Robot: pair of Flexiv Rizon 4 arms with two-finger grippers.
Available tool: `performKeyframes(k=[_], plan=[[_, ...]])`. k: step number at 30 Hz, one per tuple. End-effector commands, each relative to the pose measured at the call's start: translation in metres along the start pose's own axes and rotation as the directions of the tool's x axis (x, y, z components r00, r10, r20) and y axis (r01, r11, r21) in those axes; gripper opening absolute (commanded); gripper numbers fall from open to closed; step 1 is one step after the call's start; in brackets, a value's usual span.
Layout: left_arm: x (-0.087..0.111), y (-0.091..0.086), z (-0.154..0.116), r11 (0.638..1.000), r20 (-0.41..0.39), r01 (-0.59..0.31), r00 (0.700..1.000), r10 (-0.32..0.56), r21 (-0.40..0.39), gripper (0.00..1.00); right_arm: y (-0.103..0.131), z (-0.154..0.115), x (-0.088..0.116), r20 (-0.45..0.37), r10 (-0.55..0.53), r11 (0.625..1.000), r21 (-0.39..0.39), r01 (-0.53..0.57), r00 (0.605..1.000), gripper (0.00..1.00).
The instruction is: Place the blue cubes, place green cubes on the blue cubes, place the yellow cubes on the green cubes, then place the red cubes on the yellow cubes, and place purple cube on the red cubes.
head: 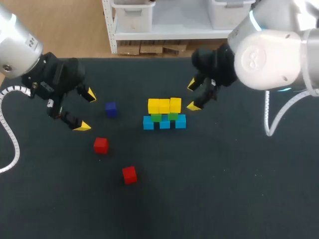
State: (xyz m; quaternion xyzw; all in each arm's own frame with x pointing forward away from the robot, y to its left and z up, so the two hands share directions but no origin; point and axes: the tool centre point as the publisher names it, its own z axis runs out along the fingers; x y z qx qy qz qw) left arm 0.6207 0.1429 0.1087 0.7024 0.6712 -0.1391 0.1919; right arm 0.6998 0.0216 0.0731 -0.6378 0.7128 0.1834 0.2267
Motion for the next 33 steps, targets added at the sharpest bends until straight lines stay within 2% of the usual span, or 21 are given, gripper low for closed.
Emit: performKeyframes(k=[1,9,16,33], plan=[[0.002,0.0,0.0,1.0,0.004,-0.004,1.0,0.004,-0.001,1.0,0.009,-0.004,0.01,0.018,-0.006,0.999,0.032,0.006,1.0,0.0],[0.002,0.0,0.0,1.0,0.004,-0.004,1.0,0.004,-0.001,1.0,0.008,0.015,0.011,0.029,-0.009,1.0,0.012,0.009,1.0,0.0],[0.002,0.0,0.0,1.0,0.004,-0.004,1.0,0.004,-0.001,1.0,-0.002,0.026,0.003,0.032,-0.031,1.0,-0.001,0.031,0.999,0.0],[0.002,0.0,0.0,1.0,0.004,-0.004,1.0,0.004,-0.001,1.0,-0.011,0.029,-0.007,0.037,-0.052,0.999,-0.01,0.052,0.998,0.0]])
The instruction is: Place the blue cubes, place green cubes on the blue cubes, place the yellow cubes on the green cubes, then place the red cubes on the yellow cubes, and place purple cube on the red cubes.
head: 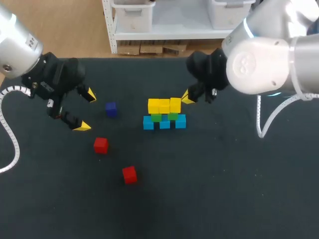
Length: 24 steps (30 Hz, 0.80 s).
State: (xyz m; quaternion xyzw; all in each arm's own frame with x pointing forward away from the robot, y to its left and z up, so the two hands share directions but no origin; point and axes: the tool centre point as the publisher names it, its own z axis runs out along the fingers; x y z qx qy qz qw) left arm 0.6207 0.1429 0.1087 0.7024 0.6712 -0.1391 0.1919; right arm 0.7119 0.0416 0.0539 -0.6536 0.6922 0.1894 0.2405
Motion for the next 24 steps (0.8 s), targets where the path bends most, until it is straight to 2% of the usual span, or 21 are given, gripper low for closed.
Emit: performKeyframes(k=[1,14,21,22,24], plan=[[0.002,0.0,0.0,1.0,0.004,-0.004,1.0,0.004,-0.001,1.0,-0.002,0.001,0.0,0.006,-0.001,1.0,-0.006,0.001,1.0,0.0],[0.002,0.0,0.0,1.0,0.004,-0.004,1.0,0.004,-0.001,1.0,0.003,-0.002,0.004,-0.001,0.011,1.0,-0.002,-0.011,1.0,0.0],[0.002,0.0,0.0,1.0,0.004,-0.004,1.0,0.004,-0.001,1.0,0.026,-0.018,0.011,-0.011,0.009,1.0,-0.003,-0.009,1.0,0.0],[0.002,0.0,0.0,1.0,0.004,-0.004,1.0,0.004,-0.001,1.0,0.03,-0.021,0.012,-0.015,0.007,1.0,-0.002,-0.007,1.0,0.2],[0.002,0.0,0.0,1.0,0.004,-0.004,1.0,0.004,-0.001,1.0,0.037,-0.028,0.015,-0.007,0.014,1.0,0.003,-0.014,1.0,0.49]])
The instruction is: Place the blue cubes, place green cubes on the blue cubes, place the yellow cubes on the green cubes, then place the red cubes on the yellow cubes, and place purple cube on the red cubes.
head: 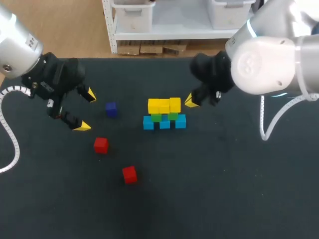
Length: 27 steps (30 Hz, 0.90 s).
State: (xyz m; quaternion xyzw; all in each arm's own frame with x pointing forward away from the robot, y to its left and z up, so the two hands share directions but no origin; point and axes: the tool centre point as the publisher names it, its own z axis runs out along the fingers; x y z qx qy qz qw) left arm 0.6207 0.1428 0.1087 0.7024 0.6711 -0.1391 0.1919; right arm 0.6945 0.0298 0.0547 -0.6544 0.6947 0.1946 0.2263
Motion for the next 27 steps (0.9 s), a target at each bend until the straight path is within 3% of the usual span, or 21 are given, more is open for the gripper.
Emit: performKeyframes(k=[1,2,3,13,27], plan=[[0.002,0.0,0.0,1.0,0.004,-0.004,1.0,0.004,-0.001,1.0,0.025,-0.022,0.007,0.009,0.004,0.999,0.033,-0.005,1.0,0.73],[0.002,0.0,0.0,1.0,0.004,-0.004,1.0,0.004,-0.001,1.0,0.028,-0.026,0.008,0.01,0.004,0.999,0.037,-0.004,1.0,0.92],[0.002,0.0,0.0,1.0,0.004,-0.004,1.0,0.004,-0.001,1.0,0.032,-0.029,0.009,0.013,0.004,0.999,0.042,-0.004,1.0,1.0],[0.002,0.0,0.0,1.0,0.004,-0.004,1.0,0.004,-0.001,1.0,0.061,-0.049,0.017,0.035,0.007,0.997,0.071,-0.009,0.999,1.0],[-0.002,-0.004,0.002,1.0,0.0,-0.02,1.0,0.02,-0.005,1.0,0.083,-0.047,0.042,0.12,0.007,0.996,0.084,-0.018,0.993,1.0]])
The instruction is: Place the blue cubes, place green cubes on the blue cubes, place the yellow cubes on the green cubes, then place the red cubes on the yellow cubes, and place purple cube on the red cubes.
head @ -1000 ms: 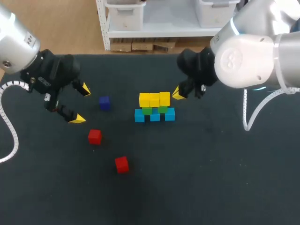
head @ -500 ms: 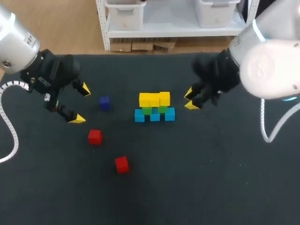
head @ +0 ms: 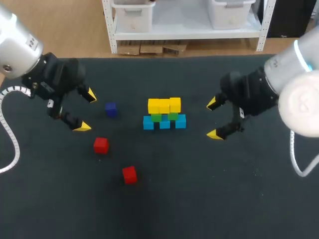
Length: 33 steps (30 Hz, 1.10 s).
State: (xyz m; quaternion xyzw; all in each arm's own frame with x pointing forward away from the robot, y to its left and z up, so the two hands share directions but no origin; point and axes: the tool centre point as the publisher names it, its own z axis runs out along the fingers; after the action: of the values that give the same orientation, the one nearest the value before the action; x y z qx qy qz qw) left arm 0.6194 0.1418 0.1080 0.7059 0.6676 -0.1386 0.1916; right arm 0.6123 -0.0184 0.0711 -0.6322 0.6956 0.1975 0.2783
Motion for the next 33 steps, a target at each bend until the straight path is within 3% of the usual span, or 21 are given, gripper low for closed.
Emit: performKeyframes(k=[1,9,21,33], plan=[[-0.002,-0.003,0.001,1.0,-0.002,-0.013,1.0,0.013,-0.008,1.0,0.004,-0.002,0.008,0.035,0.0,1.0,0.01,0.0,0.999,1.0],[-0.004,-0.007,0.005,1.0,0.0,-0.01,1.0,0.01,-0.02,1.0,0.004,-0.002,0.008,0.035,0.0,1.0,0.01,0.0,0.999,1.0],[-0.003,-0.031,0.028,0.993,0.001,-0.118,0.993,0.118,0.016,1.0,0.004,-0.002,0.008,0.035,0.0,1.0,0.01,0.0,0.999,1.0],[0.015,-0.027,0.064,0.985,-0.023,-0.148,0.988,0.151,0.083,1.0,0.004,-0.002,0.008,0.035,0.0,1.0,0.01,0.0,0.999,1.0]])
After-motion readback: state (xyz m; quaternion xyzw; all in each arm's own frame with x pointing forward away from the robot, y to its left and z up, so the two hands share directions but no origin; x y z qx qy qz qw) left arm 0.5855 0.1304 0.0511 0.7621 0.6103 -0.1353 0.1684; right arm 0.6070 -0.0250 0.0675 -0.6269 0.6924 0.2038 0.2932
